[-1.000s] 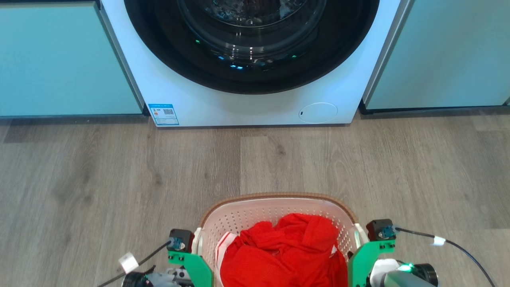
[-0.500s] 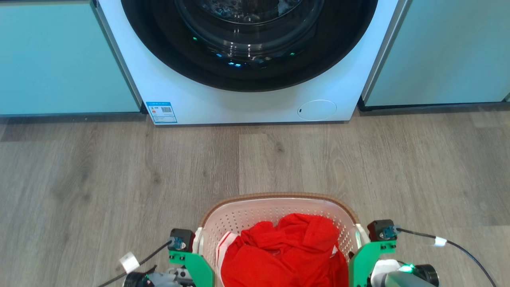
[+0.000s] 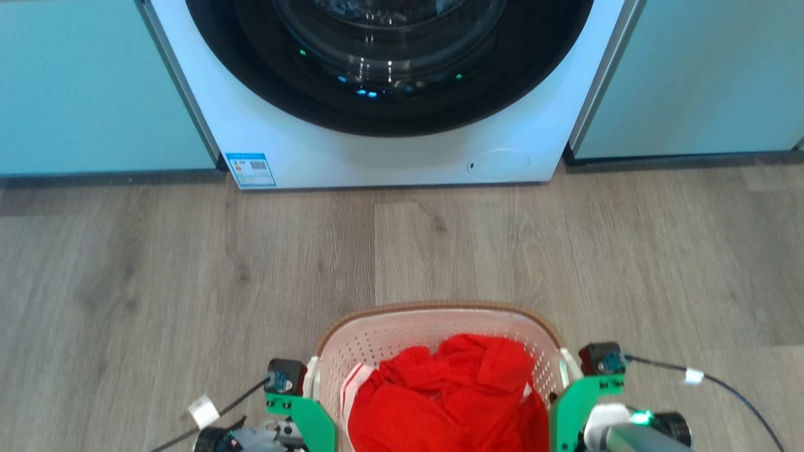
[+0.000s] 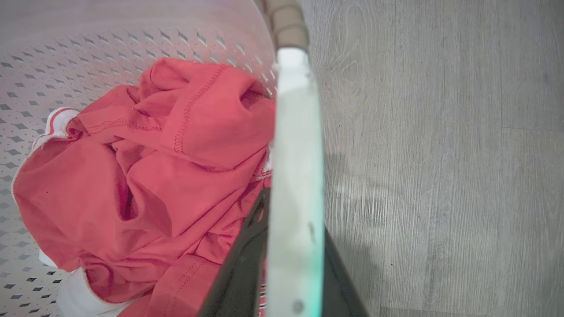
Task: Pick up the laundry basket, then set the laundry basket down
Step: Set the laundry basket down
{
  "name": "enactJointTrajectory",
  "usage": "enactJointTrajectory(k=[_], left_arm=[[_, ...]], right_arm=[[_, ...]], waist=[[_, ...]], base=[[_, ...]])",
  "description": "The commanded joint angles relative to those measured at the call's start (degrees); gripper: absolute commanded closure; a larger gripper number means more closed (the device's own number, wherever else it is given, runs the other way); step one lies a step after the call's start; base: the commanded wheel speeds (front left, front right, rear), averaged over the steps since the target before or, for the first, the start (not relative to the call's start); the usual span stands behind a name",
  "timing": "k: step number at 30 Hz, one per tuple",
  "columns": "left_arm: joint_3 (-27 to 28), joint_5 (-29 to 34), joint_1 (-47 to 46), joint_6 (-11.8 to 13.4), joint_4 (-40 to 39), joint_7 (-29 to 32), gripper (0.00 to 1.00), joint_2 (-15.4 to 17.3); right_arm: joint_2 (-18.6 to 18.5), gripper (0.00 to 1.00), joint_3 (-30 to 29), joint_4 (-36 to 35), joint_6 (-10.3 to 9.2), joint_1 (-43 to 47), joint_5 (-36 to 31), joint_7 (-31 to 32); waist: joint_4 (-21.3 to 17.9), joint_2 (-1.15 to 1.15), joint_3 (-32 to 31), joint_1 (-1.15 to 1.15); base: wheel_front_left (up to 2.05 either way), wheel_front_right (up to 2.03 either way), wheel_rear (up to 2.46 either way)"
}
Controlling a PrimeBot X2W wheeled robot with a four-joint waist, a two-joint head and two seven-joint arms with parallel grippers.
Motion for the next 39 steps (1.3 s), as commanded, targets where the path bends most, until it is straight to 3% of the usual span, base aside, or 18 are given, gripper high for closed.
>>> enactJointTrajectory(k=[1,22,32,39], left_arm=[[0.35,0.03,-3.80,0.69,-0.09,-0.74,1.00,1.20],[0.48,0.94,-21.05,2.06,0.46,-2.65,1.00,1.20],[0.83,1.46,-30.55,3.69,-0.63,-3.45,1.00,1.20],[0.62,2.19,-33.72,3.81,-0.19,-3.66,1.00,1.20]], right_arm=[[0.39,1.00,1.31,-0.66,0.16,-2.70,-0.30,-1.02],[0.39,1.00,0.37,1.19,0.16,-19.31,-2.39,-4.52],[-0.86,1.00,-4.53,1.31,0.16,-27.21,-7.09,-5.57],[-1.34,1.00,-7.76,1.32,0.16,-29.17,-9.85,-5.78]], waist=[[-0.07,0.00,0.94,0.00],[0.76,0.00,20.60,0.00],[1.58,0.00,32.06,0.00],[1.80,0.00,36.55,0.00]], base=[[0.00,0.00,0.00],[0.00,0.00,0.00],[0.00,0.00,0.00],[0.00,0.00,0.00]])
